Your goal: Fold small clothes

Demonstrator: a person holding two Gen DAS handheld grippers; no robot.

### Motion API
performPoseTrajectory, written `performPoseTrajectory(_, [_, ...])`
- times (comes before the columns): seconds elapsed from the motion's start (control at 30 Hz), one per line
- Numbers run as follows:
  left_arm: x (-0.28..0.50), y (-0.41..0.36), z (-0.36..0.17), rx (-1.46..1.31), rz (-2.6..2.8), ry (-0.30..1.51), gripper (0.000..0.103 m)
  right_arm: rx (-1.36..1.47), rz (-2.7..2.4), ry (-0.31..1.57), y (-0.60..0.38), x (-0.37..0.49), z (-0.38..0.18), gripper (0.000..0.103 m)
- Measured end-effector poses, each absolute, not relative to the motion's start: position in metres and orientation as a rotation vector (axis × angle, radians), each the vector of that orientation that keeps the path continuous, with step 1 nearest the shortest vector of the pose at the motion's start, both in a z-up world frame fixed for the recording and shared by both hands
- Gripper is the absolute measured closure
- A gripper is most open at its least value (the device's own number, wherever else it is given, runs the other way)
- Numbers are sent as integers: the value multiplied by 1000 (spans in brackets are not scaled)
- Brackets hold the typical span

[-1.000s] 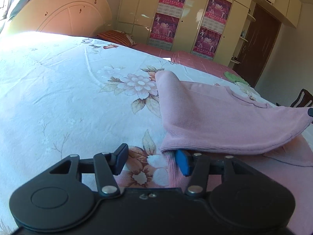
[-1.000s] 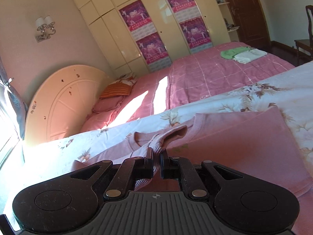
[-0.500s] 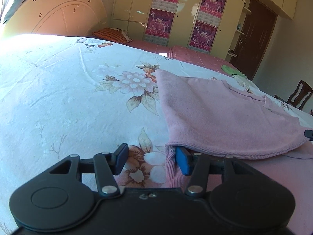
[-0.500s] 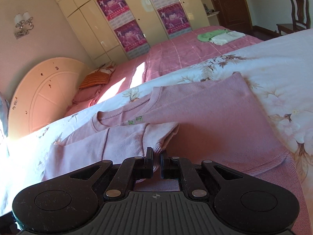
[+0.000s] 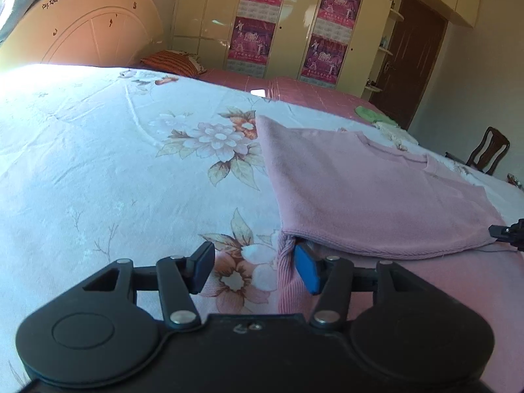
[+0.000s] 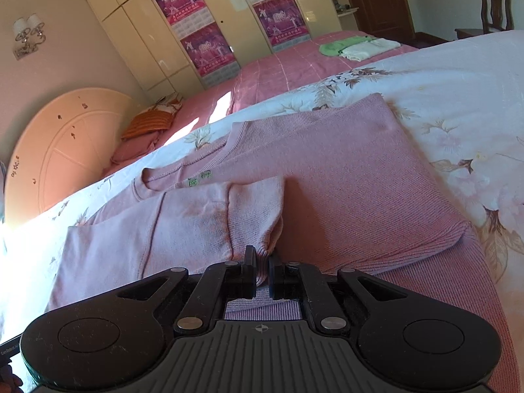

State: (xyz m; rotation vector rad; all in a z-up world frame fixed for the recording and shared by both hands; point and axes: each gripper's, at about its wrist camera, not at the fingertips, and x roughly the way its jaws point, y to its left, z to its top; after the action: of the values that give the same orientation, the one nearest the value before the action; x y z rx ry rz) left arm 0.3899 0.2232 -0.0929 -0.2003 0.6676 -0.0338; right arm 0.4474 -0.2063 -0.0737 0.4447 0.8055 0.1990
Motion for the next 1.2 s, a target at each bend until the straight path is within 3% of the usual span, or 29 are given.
performPoseTrajectory(0.2, [404,203,-74,-197,-118,612,43,402,181,809,-209,442,-70,97])
performPoseTrajectory(0.4, [446,178,-109,-203,-153,703,43,429,182,741,-209,440,-55,97])
performPoseTrajectory(0.5, [446,176,-113,-171,-168,689,42,348,236,855,-191,457,-75,97])
performPoseTrajectory(0.63, [456,181,-96,-228,-216,654,30,345,216,741,-191,459,-59,97])
performPoseTrajectory(0.97, [558,136,-110,-101,-199,727,30,292,354,763,-105,528,-77,97])
performPoseTrajectory(1.2, [576,181,-109,-138,-116,696,30,270,284,742,-97,541,-85,97])
